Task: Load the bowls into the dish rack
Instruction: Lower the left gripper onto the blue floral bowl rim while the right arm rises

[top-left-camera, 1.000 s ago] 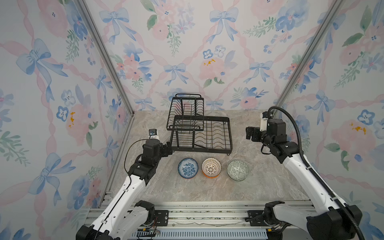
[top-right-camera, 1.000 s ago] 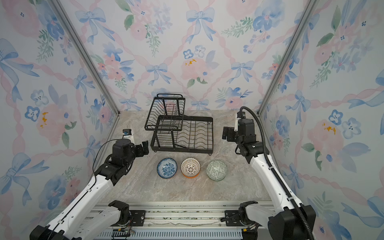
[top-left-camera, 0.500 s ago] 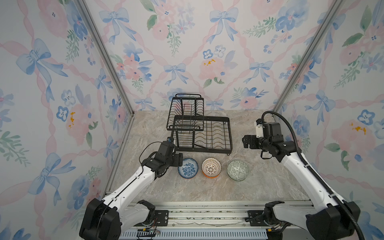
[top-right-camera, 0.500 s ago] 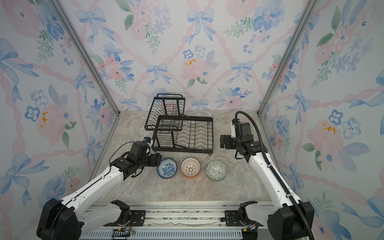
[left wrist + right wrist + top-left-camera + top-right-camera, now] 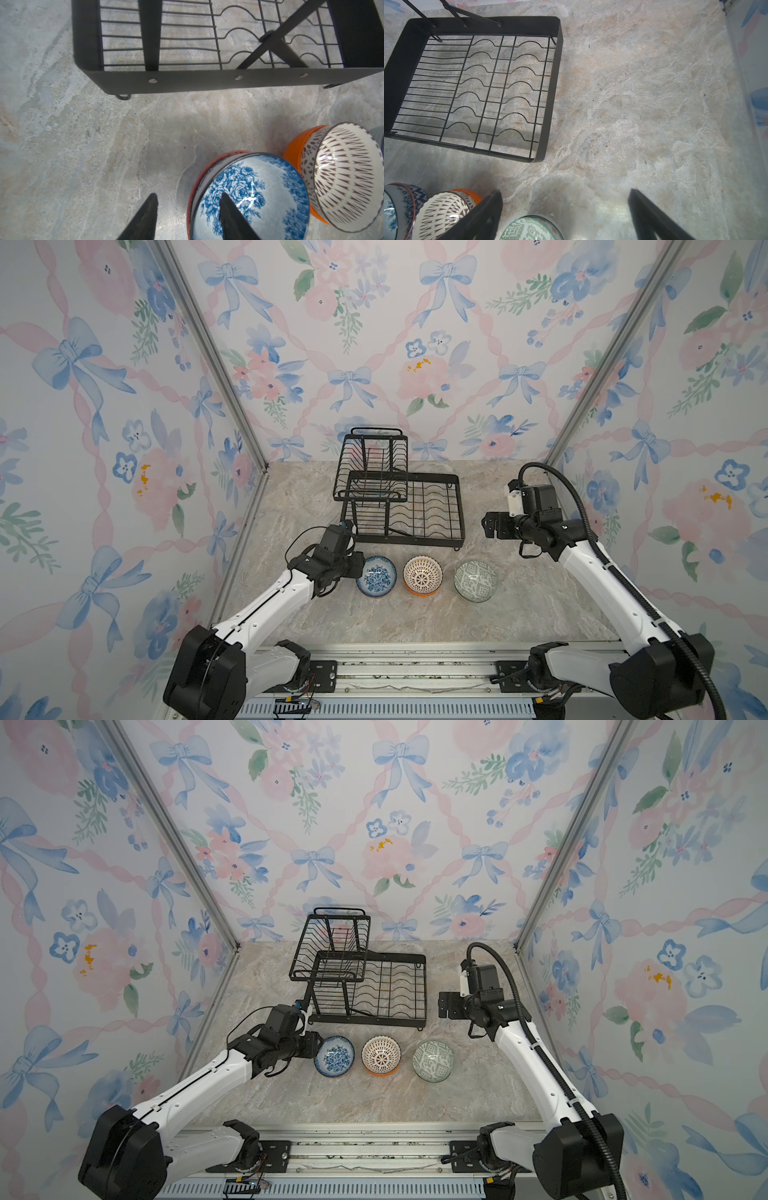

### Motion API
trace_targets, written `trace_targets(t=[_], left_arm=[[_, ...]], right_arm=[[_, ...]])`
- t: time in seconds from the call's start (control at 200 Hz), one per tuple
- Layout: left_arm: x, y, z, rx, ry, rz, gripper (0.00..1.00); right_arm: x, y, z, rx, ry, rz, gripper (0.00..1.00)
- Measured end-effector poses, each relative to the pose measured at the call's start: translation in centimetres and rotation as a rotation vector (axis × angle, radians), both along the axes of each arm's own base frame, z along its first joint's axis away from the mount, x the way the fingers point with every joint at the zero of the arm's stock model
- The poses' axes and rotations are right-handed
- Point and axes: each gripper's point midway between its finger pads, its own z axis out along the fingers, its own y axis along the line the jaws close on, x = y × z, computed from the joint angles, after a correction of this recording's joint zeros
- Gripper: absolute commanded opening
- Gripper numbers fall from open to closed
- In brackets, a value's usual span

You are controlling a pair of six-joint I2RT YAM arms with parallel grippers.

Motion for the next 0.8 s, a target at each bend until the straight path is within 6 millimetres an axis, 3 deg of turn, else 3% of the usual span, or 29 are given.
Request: trace_targets(t=[0.475,0.8], left_arm=[[-0.9,-1.0,-2.6,0.037,0.083,-0.055,0.14],[-1.0,-1.0,-2.6,0.053,0.082,-0.064,0.11]], right_arm=[[0.0,0.1,0.0,0.002,0.0,0.002,0.97],[0.0,0.1,0.0,0.004,0.001,0.004,0.97]])
